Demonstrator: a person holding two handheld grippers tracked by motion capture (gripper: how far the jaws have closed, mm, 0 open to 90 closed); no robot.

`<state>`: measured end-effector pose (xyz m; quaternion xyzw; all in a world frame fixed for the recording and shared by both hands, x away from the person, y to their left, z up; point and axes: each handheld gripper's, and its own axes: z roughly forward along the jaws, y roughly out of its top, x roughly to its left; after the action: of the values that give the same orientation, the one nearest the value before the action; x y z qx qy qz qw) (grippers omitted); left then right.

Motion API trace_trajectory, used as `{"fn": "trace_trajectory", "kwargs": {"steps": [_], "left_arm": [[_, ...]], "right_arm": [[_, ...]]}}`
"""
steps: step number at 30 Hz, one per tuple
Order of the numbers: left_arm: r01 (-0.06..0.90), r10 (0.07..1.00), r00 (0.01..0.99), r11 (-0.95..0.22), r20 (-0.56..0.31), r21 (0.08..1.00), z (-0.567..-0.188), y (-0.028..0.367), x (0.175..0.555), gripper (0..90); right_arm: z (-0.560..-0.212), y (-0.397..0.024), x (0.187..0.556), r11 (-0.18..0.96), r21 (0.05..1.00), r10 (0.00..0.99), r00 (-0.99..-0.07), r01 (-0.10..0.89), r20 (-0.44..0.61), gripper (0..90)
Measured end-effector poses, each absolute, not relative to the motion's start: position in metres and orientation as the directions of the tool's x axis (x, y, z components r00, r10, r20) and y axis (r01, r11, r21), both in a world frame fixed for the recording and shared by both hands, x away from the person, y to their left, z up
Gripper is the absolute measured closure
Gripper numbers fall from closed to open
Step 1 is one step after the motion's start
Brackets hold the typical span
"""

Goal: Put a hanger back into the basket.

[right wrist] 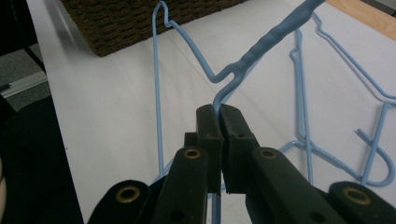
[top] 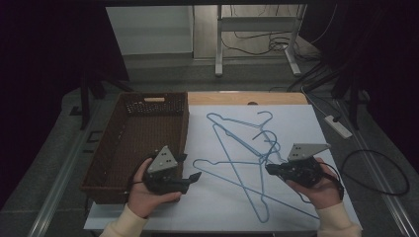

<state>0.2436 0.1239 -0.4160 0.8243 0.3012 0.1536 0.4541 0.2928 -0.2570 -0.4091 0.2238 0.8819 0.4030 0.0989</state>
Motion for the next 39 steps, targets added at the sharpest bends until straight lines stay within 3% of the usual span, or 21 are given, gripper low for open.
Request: {"fn": "trace_trajectory", "kwargs": {"steps": [16, 25, 28, 29, 33, 39], "left_arm": [[0.363, 0.516, 0.855, -0.512, -0.059, 0.779, -0.416, 0.06, 0.288, 29.8], [0.332, 0.446, 0.895, -0.621, -0.029, 0.71, -0.425, 0.035, 0.304, 37.8], [0.319, 0.422, 0.906, -0.65, -0.022, 0.689, -0.427, 0.029, 0.306, 43.7], [0.306, 0.406, 0.914, -0.668, -0.012, 0.678, -0.428, 0.026, 0.307, 52.4], [0.285, 0.388, 0.922, -0.699, 0.012, 0.656, -0.43, 0.021, 0.306, 70.8], [0.241, 0.34, 0.939, -0.741, 0.041, 0.627, -0.429, 0.019, 0.3, 80.1]], "right_arm": [[-0.403, -0.257, 0.289, 0.579, 0.764, 0.431, -0.902, 0.286, 0.012, 87.9], [-0.399, -0.257, 0.286, 0.589, 0.763, 0.401, -0.916, 0.266, 0.009, 87.9], [-0.398, -0.257, 0.286, 0.592, 0.762, 0.394, -0.919, 0.265, 0.014, 87.9], [-0.398, -0.258, 0.285, 0.592, 0.763, 0.382, -0.924, 0.259, 0.017, 87.9], [-0.398, -0.261, 0.286, 0.589, 0.765, 0.382, -0.924, 0.26, 0.02, 87.9], [-0.398, -0.262, 0.286, 0.594, 0.759, 0.393, -0.919, 0.266, 0.014, 87.7]]}}
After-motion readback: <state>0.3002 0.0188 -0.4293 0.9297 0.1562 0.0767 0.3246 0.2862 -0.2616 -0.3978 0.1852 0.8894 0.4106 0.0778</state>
